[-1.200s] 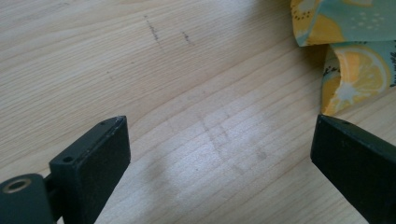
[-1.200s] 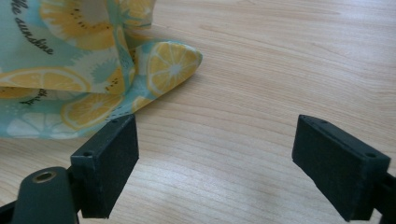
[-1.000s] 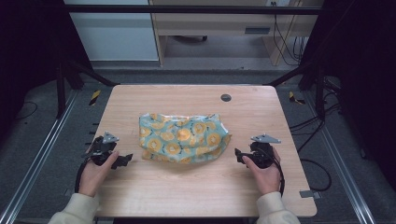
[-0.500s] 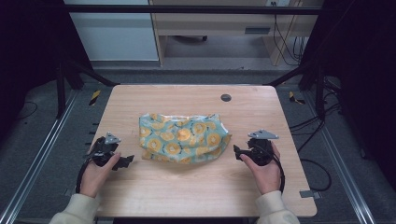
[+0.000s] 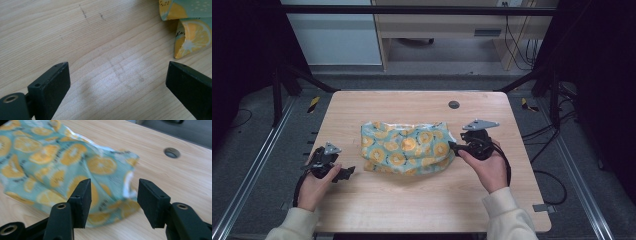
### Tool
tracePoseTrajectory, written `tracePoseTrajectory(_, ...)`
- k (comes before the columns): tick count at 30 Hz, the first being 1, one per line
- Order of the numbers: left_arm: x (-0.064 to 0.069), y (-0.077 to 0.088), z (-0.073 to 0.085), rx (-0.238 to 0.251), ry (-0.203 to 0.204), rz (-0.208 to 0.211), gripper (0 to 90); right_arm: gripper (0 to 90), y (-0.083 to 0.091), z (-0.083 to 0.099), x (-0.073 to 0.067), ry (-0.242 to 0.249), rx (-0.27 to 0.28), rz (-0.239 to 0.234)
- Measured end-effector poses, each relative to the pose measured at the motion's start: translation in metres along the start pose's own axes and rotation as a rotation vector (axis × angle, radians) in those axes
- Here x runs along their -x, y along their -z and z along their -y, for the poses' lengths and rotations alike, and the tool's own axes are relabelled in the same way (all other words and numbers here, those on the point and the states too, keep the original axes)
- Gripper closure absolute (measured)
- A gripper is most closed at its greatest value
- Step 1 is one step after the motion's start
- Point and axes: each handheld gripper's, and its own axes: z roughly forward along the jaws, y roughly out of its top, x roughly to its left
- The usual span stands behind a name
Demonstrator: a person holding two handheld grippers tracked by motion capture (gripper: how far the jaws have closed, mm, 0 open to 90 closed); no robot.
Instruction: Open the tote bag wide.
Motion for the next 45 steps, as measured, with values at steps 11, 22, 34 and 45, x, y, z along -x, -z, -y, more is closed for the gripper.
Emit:
tracePoseTrajectory(11, -0.002, -0.001, 0.0, 0.006, 0.0, -0.007, 5.5, 46.8, -0.041, -0.047, -0.023, 0.049, -0.088, -0.087)
tracePoseTrajectory(22, -0.004, -0.002, -0.001, 0.007, 0.006, -0.01, 5.5, 88.9, -0.06, -0.051, -0.027, 0.057, -0.138, -0.146)
tracePoseTrajectory(34, -0.004, -0.002, -0.001, 0.009, 0.005, -0.017, 5.5, 90.0, -0.001, -0.03, -0.047, 0.12, 0.03, -0.189)
tracePoseTrajectory(45, -0.002, -0.002, 0.0, 0.004, -0.002, -0.028, 5.7, 90.0, 0.023, 0.036, -0.067, 0.135, 0.024, -0.251)
